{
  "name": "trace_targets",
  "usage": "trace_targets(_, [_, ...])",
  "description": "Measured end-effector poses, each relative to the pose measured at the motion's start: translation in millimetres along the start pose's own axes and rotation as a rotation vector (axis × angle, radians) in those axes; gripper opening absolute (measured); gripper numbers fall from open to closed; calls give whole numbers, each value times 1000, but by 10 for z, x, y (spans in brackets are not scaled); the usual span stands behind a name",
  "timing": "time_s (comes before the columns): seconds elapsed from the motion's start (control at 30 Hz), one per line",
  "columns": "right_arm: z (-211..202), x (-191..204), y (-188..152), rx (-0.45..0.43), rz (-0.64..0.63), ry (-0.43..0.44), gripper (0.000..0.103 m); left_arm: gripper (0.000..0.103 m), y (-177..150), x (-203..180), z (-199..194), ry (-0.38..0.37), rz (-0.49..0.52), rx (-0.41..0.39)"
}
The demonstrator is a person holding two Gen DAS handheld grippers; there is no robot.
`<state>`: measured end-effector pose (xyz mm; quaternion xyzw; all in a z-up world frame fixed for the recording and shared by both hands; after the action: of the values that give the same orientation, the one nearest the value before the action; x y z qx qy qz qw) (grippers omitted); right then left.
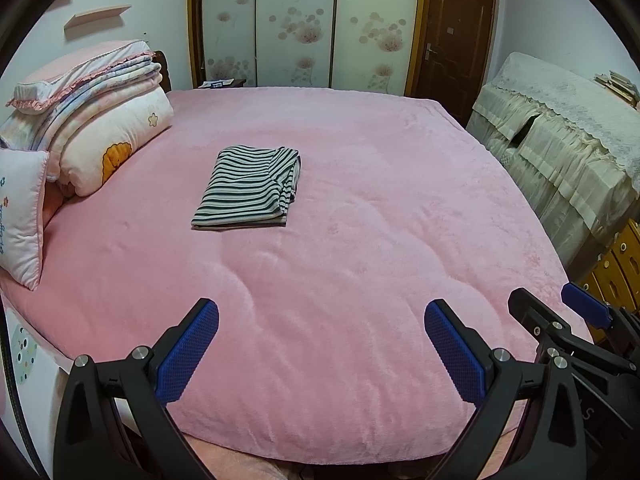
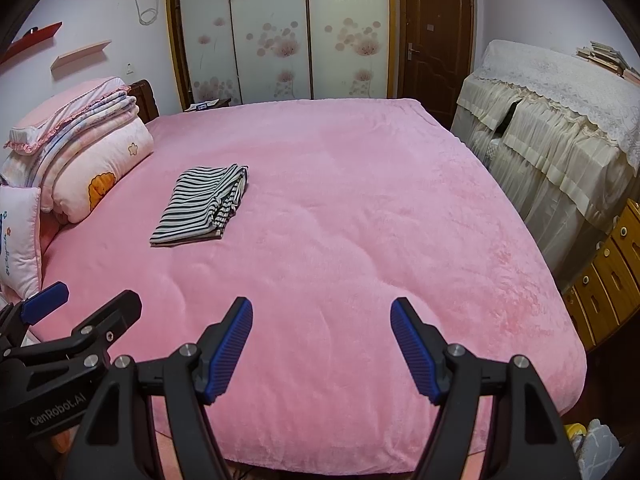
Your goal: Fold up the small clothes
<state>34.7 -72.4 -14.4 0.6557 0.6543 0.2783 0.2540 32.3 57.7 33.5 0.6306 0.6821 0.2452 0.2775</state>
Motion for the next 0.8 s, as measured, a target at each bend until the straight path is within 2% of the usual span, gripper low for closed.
trace_targets(0.8, [102,-136,-55,21,-6,-2,72,102,-30,8,62,20,6,26])
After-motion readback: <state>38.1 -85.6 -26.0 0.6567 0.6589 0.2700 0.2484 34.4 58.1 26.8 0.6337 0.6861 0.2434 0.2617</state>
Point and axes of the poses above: each gripper's, at about its wrist camera, not at the fingertips, and z roughly the way its jaws point, x to its left, y to its top, the point moved 7 cm from there along z, roughly the way its jaws point, and after that the axes turned 1 degree about -z, right-handed, at the moved point
